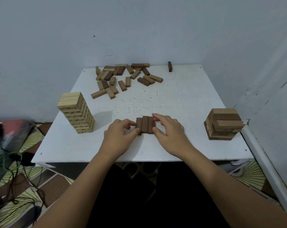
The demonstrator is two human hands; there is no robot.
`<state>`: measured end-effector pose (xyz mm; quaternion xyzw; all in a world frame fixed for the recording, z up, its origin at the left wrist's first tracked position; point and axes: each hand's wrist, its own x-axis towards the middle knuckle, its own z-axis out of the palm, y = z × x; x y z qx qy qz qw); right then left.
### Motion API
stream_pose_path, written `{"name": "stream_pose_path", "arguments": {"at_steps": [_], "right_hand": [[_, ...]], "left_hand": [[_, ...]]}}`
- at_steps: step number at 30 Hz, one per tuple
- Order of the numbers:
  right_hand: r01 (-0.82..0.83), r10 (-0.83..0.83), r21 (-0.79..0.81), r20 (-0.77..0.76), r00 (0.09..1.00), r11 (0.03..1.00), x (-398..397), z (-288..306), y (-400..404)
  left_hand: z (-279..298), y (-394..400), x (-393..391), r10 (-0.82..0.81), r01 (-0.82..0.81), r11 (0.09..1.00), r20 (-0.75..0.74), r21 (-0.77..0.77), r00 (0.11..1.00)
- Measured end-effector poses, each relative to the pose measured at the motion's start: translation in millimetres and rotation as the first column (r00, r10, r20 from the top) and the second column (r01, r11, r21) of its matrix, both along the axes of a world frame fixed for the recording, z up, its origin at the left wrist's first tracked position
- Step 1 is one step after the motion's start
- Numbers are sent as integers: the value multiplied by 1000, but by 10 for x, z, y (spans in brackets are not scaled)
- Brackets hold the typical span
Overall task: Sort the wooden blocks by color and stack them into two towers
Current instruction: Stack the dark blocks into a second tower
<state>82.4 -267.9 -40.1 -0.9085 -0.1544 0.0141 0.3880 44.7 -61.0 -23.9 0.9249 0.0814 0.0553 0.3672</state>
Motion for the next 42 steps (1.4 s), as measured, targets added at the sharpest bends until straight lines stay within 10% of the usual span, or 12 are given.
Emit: {"name": "stream_pose_path", "arguments": {"at_steps": [42], "right_hand": [[62, -55, 161, -46, 997, 985, -15, -37, -16]], "left_hand": [[-136, -58, -110, 21, -8, 992, 109, -122, 994]]}}
